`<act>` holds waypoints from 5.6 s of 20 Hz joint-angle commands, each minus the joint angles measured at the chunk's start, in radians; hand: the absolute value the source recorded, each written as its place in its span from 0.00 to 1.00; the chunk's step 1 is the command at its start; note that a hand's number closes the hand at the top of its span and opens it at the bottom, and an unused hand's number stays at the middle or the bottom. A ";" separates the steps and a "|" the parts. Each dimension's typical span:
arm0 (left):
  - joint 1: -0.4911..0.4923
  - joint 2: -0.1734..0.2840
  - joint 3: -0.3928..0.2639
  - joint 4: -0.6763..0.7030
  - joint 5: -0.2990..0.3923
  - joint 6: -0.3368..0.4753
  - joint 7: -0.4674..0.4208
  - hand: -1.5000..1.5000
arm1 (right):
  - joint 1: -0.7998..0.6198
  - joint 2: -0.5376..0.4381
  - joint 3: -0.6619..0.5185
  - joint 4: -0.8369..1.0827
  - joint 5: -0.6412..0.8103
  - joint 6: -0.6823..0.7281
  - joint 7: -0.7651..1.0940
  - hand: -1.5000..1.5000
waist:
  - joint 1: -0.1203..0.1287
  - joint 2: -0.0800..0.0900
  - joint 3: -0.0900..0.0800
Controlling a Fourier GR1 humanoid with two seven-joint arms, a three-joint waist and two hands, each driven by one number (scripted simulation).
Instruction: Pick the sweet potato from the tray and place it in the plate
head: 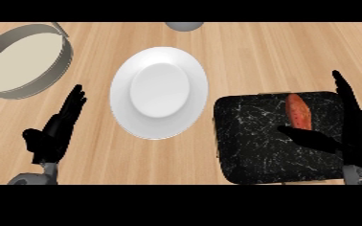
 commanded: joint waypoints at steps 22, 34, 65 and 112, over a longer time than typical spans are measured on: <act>-0.077 -0.036 0.092 0.068 -0.042 -0.093 0.007 0.50 | -0.070 -0.083 -0.007 -0.088 0.008 0.613 0.584 0.00 | 0.010 0.004 0.003; 0.003 -0.103 0.114 0.087 -0.124 -0.100 -0.099 0.50 | -0.133 0.021 -0.073 0.259 0.167 0.630 0.367 0.00 | 0.015 0.005 0.003; 0.011 -0.088 0.201 0.020 -0.128 -0.169 -0.005 0.50 | 0.397 0.282 0.340 -0.317 0.861 0.280 0.404 1.00 | -0.015 -0.005 0.001; -0.083 -0.153 0.164 0.052 -0.189 -0.164 0.012 0.50 | -0.727 0.518 0.350 0.402 0.782 0.059 0.753 1.00 | 0.075 0.021 0.003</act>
